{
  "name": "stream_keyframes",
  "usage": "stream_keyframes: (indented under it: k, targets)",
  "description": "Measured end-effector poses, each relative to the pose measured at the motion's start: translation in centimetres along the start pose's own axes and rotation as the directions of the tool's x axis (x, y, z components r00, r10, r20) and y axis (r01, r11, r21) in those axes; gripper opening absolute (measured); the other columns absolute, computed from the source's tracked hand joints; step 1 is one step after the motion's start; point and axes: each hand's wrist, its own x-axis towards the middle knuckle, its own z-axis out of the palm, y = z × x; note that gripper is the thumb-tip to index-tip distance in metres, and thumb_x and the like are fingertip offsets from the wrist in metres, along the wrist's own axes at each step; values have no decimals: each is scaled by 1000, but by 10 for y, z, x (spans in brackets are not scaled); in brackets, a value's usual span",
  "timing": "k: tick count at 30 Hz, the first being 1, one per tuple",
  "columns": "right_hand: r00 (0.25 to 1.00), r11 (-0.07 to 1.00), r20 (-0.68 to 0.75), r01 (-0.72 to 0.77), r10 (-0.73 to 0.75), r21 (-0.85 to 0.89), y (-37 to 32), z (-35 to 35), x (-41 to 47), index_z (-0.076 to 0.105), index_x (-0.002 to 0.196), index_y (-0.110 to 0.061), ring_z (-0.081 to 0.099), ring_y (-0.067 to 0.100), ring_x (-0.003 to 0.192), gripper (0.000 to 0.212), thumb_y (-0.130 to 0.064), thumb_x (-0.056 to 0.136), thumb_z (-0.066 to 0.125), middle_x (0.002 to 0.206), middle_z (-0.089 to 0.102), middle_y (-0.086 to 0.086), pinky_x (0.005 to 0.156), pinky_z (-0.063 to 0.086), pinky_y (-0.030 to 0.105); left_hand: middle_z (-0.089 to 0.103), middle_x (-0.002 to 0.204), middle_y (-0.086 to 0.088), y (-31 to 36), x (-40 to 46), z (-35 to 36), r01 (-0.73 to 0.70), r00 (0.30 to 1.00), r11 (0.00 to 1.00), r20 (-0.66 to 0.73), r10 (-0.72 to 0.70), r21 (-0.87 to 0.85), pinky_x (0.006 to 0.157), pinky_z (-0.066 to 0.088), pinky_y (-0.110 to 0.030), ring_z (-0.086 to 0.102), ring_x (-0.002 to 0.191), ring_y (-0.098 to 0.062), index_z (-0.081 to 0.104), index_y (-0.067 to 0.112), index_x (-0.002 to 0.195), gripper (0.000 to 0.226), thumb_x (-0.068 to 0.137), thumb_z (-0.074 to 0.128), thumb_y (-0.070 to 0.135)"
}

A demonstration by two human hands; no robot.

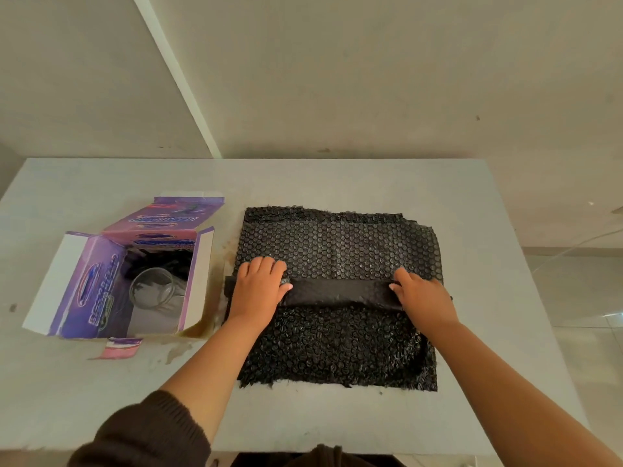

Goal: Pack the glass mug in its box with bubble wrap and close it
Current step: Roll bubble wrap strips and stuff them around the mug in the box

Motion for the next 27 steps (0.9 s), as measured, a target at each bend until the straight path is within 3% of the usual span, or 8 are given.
stream_keyframes:
  k: [3,6,8,12,15,17,22,27]
  targets:
    - [984,999,-179,22,-14,47,6,9,1,55,92,-17,54,26,86,15,-30,87,61,91,59,0,78,42,40,65,93,4,5,2,2,-75,997,953,-56,61,-294,80,41,-32,57,91,-20,68,20,94,19,77,74,25]
    - [936,975,-351,97,-21,201,7,18,-5,68,85,-14,48,25,90,10,-22,79,72,88,60,-1,80,43,43,66,103,5,6,-2,4,-52,994,891,61,88,-450,89,42,-28,57,99,-13,69,18,105,28,83,67,36]
    - [948,967,-308,149,-80,207,9,25,-12,71,95,-12,49,24,98,24,-29,79,72,96,62,1,86,47,46,63,111,4,1,-8,7,-84,986,901,93,136,-426,94,43,-30,55,104,-13,65,17,116,44,79,70,41]
    - [968,981,-160,186,-192,-48,17,31,-25,65,115,-12,42,29,117,57,-47,71,74,125,55,8,95,44,49,57,125,6,-4,-14,10,-126,977,939,124,173,-320,107,29,-26,51,115,-15,56,20,128,51,81,69,34]
    - [957,976,-192,211,-216,-45,12,28,-22,68,106,-9,51,26,108,47,-36,69,79,114,58,6,90,50,43,61,123,4,-3,-11,6,-116,987,935,69,146,-334,111,18,-22,52,118,-14,58,19,126,41,87,63,31]
    - [952,970,-205,239,-226,45,8,22,-16,68,103,-9,60,24,96,34,-26,75,76,103,63,4,83,54,38,64,117,3,-1,-7,0,-86,989,931,85,123,-354,110,29,-26,53,114,-16,56,20,126,37,90,59,30]
    - [989,959,-111,124,-99,256,5,-2,1,55,109,-17,59,19,76,18,-25,92,54,92,64,-3,63,46,31,65,104,-6,-1,13,-15,22,981,960,189,33,-281,74,49,-36,61,94,-25,40,24,137,43,97,46,36]
    - [999,952,-40,14,-2,306,5,-11,28,43,93,-20,53,21,73,14,-27,92,55,85,53,-4,61,42,33,61,115,-5,-6,34,-12,114,969,946,244,-39,-303,84,48,-36,60,102,-23,36,21,139,52,93,54,37]
